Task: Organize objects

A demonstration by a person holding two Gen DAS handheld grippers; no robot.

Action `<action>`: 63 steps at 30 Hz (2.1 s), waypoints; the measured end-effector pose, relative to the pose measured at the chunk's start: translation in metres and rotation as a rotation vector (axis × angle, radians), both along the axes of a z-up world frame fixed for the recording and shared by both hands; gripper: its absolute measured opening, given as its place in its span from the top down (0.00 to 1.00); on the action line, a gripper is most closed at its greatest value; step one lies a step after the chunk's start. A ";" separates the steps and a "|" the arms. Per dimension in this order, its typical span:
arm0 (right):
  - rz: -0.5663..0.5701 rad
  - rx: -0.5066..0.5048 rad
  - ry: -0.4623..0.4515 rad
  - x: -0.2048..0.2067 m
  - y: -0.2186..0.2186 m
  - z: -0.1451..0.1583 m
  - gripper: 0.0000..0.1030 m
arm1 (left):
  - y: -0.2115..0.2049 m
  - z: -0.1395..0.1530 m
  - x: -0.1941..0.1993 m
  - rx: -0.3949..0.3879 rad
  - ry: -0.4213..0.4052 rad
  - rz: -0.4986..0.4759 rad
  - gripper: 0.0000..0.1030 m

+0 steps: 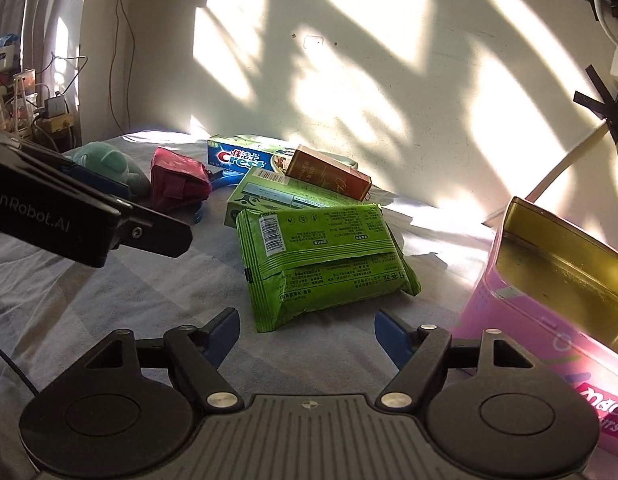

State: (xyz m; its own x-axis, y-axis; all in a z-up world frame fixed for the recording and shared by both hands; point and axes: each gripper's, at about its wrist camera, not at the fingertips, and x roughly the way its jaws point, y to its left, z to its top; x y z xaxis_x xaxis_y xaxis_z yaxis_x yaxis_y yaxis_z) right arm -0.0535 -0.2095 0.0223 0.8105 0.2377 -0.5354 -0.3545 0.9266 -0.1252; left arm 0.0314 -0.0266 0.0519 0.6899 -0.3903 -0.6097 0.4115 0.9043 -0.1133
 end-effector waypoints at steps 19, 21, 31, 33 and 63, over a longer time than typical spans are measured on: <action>0.184 0.032 0.075 0.072 0.001 -0.011 0.02 | 0.022 -0.029 0.057 -0.253 0.274 -0.057 0.83; 0.206 0.061 0.092 0.067 0.004 -0.013 0.02 | 0.042 -0.028 0.049 -0.252 0.296 -0.048 0.97; 0.151 0.051 0.091 0.074 0.023 -0.018 0.01 | 0.042 -0.030 0.041 -0.122 0.250 0.035 0.43; 0.130 0.087 0.099 0.077 0.013 -0.017 0.01 | 0.039 -0.028 0.051 -0.137 0.232 0.061 0.31; -0.356 0.021 -0.241 0.008 -0.149 0.046 0.09 | -0.195 0.044 0.038 -0.075 0.039 -0.393 0.76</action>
State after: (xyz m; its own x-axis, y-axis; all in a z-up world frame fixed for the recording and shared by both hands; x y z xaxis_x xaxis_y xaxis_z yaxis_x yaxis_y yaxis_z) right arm -0.0451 -0.3585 0.0679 0.9451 -0.0709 -0.3189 0.0252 0.9891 -0.1451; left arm 0.0694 -0.2217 0.0958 0.4559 -0.6644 -0.5922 0.7185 0.6674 -0.1958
